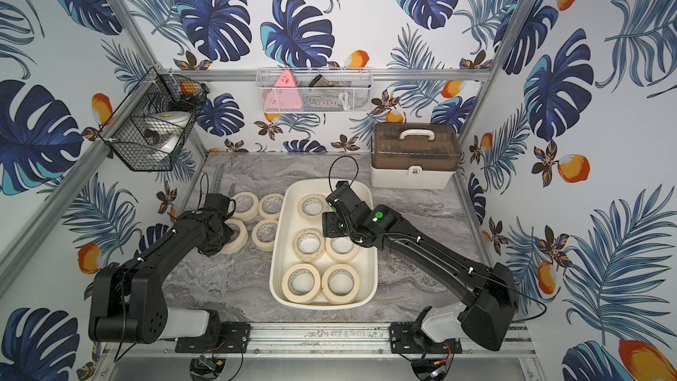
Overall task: Take out the art tape in the storage box
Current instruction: Place the art tape at the center of the board.
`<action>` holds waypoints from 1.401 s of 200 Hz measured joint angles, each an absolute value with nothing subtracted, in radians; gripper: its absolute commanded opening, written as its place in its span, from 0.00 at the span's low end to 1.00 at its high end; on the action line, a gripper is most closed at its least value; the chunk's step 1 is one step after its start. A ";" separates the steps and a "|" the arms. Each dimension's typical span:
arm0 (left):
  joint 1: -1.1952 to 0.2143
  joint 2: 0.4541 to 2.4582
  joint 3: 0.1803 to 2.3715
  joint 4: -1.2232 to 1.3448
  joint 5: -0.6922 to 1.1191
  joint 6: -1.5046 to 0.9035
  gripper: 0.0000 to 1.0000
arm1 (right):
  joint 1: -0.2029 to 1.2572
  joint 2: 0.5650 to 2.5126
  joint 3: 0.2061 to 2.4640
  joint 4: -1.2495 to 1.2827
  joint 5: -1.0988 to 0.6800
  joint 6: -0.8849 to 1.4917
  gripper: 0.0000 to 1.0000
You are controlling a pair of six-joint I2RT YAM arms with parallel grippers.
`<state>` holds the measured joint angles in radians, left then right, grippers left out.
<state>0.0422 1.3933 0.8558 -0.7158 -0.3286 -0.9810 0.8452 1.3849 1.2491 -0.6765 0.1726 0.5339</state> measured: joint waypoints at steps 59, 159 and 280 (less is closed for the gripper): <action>0.043 1.459 0.827 -0.628 -0.305 -0.992 0.00 | 0.817 1.360 1.215 -0.691 0.147 0.529 0.73; 0.043 1.546 0.843 -0.566 -0.269 -0.992 0.23 | 0.812 1.370 1.197 -0.690 0.058 0.511 0.73; 0.043 1.376 0.900 -0.642 -0.260 -0.913 0.99 | 0.812 1.346 1.146 -0.646 -0.095 0.488 0.74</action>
